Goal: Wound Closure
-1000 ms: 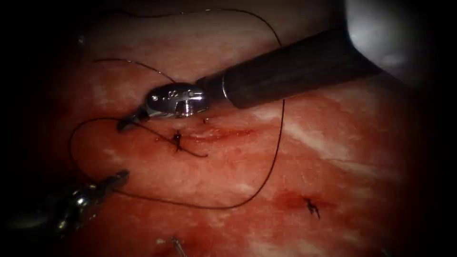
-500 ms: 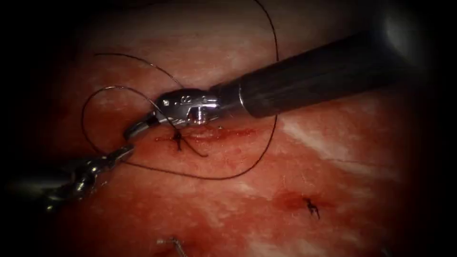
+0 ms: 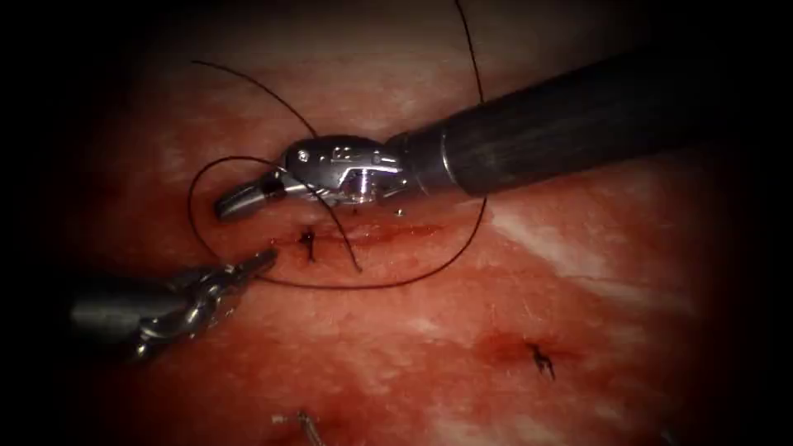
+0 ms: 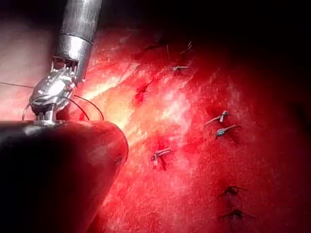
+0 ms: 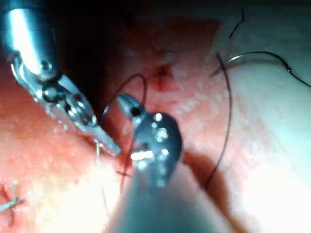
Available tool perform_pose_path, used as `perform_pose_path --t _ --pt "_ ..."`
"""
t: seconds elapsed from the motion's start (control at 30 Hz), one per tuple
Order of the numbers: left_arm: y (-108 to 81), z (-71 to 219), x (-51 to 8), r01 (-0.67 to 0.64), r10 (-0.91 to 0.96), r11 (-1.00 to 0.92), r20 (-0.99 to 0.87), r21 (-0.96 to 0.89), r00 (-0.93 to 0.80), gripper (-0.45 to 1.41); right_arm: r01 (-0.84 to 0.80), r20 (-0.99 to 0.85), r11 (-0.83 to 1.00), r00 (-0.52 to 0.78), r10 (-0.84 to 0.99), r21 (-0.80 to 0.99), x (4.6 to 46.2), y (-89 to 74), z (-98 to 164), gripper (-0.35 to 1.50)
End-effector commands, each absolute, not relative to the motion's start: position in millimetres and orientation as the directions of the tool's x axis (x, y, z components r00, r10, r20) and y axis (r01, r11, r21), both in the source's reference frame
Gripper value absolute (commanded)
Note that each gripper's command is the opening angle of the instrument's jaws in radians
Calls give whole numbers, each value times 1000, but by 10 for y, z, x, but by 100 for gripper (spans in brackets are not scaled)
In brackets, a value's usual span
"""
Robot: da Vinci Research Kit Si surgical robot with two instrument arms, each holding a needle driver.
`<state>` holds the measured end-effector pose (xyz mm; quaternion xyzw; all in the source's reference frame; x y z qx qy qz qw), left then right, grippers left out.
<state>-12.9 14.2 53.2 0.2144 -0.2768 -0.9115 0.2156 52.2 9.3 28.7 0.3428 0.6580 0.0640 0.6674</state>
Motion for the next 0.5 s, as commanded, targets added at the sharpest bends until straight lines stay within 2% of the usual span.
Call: perform_pose_path --t 0.03,0.2,0.5 --pt "138 539 -135 273 -510 -758 -277 593 -814 -45 357 -834 761 117 539 542 525 89 289 -35" --pt "142 544 -146 274 -509 -769 -294 578 -809 -45 321 -835 777 105 539 542 524 78 297 -35" --pt "143 543 -159 287 -513 -781 -306 556 -802 -45 283 -827 785 54 560 550 529 73 298 -8"
